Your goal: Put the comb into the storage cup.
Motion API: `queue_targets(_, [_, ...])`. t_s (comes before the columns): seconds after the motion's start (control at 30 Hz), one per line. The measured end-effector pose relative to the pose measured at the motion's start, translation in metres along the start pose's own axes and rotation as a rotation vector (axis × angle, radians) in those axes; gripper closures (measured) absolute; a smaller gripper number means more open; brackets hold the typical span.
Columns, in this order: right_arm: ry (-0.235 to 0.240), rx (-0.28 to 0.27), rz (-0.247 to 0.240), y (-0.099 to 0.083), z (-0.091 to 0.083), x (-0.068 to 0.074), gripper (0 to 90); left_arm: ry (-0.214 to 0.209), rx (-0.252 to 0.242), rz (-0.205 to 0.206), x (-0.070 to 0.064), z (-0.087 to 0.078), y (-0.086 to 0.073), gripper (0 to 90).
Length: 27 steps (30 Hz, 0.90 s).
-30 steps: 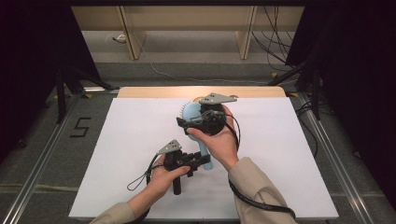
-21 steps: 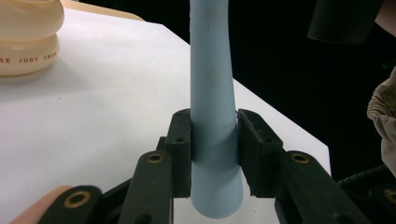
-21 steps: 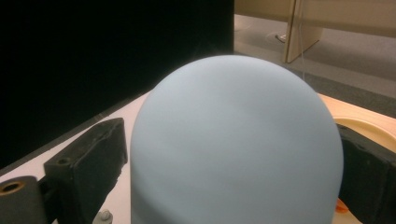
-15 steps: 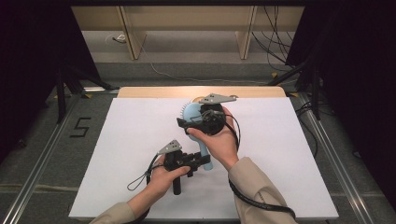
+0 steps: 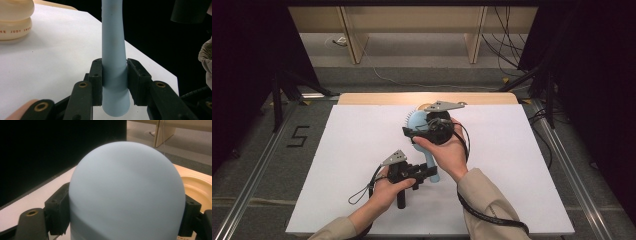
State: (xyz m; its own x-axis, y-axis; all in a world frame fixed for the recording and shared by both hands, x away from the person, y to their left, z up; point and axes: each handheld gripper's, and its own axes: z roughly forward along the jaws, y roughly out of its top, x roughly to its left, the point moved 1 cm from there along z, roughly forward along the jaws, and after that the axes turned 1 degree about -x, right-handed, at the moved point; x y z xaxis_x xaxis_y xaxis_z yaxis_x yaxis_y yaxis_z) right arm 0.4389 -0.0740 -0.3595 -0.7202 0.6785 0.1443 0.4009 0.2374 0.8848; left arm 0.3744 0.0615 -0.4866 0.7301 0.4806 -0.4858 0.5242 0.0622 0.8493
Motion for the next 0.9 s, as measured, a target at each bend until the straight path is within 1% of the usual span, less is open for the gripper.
queue_targets(0.23, [0.003, -0.002, 0.009, 0.0006, -0.0013, 0.0004, 21.3, 0.005, 0.000, 0.014, 0.0003, -0.0006, 0.0003, 66.6])
queue_targets(0.47, [-0.003, 0.007, -0.008, 0.0013, -0.0017, 0.0035, 21.4, 0.007, 0.001, 0.021, 0.0001, -0.0006, 0.0002, 66.6])
queue_targets(0.77, [-0.012, 0.004, -0.011, 0.0022, -0.0039, 0.0055, 21.5, 0.020, -0.001, 0.045, -0.0010, -0.0011, 0.0012, 66.4])
queue_targets(0.9, [-0.019, -0.001, -0.005, 0.0027, -0.0053, 0.0064, 21.6, 0.029, 0.002, 0.058, -0.0013, -0.0018, 0.0020, 66.3])
